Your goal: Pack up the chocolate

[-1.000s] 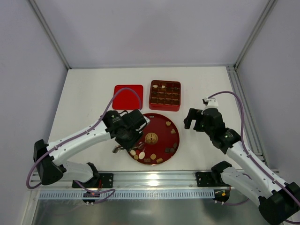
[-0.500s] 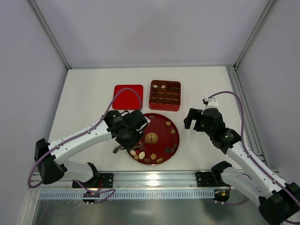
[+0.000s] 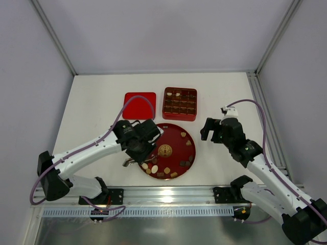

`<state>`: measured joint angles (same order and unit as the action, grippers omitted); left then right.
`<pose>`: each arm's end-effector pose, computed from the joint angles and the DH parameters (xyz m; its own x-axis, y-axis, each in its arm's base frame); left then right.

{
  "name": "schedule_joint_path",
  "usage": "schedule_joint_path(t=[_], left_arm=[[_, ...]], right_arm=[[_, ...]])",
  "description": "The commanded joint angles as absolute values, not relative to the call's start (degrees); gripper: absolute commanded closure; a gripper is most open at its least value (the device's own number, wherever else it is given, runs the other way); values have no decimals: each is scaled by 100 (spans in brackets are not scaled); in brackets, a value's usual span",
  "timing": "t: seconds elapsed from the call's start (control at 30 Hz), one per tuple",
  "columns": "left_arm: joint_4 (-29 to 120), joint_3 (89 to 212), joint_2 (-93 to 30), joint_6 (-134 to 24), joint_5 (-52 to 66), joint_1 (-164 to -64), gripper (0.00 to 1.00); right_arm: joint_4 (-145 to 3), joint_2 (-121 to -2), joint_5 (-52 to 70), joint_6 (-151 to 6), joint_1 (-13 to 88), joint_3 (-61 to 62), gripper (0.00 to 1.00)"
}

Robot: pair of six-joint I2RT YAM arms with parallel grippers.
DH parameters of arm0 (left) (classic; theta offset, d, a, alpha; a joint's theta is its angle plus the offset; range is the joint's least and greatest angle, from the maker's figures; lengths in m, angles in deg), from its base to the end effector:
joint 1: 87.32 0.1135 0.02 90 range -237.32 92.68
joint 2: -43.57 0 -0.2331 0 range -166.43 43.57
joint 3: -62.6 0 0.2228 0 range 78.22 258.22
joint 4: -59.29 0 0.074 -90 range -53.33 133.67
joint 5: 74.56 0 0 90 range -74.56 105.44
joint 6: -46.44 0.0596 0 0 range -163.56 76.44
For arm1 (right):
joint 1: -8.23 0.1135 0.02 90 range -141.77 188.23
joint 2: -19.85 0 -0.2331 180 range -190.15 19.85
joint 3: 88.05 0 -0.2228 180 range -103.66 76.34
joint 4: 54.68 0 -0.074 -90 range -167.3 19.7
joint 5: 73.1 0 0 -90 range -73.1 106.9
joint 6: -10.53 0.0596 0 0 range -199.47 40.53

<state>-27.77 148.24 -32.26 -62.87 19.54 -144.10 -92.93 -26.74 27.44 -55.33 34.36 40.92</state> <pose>0.1197 -0.1750 0.2473 -0.7774 0.5850 -0.2313 0.6026 0.7980 -0.0072 0.1773 0.0748 0.2263 -0.5772 0.1647 -0.7999 -0.0663 0.9668 0.2469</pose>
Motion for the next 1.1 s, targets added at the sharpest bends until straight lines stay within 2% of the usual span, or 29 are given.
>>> schedule_joint_path(t=[0.0,1.07], left_arm=[[-2778,15029,-3043,-6281,1975,-14436,58],[-2760,14941,-3122,-6342,1755,-14436,57]], right_arm=[[-9140,-2603,2824,-5495,3407,4039,0],[-9218,-2463,2850,-5460,3416,4092,0]])
